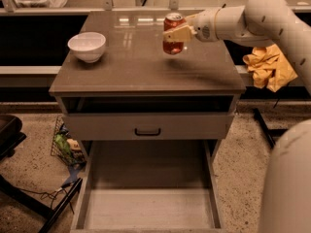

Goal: Pick coke can from middle drawer and place on counter

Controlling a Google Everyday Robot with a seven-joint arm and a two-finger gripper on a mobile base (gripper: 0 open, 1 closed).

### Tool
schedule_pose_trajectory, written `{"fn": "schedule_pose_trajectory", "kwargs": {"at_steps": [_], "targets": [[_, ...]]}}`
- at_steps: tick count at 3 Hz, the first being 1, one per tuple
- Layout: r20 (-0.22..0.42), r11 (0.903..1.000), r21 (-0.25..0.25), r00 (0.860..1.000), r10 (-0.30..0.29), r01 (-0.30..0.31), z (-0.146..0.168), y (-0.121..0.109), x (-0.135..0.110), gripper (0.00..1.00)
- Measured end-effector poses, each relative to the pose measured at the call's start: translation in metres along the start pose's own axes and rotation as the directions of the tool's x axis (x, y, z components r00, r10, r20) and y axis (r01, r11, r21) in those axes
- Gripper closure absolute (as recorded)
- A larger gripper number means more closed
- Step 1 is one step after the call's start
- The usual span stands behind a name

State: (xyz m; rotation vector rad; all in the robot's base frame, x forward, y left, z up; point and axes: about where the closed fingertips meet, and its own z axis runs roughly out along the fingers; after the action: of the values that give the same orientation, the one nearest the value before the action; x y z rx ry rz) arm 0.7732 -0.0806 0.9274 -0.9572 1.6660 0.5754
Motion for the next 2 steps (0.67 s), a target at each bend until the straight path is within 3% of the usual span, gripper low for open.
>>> {"fn": "schedule_pose_trajectory", "kwargs": {"at_steps": [1,2], "targets": [[-0.050,0.9990,0.017,0.998,0.043,-0.042,0.0243,-0.0219,0.0461,0.98],[-0.047,0.9992,0.012,0.998,0.040,-0.039,0.0252,-0.0191,0.0427,0.77]]}}
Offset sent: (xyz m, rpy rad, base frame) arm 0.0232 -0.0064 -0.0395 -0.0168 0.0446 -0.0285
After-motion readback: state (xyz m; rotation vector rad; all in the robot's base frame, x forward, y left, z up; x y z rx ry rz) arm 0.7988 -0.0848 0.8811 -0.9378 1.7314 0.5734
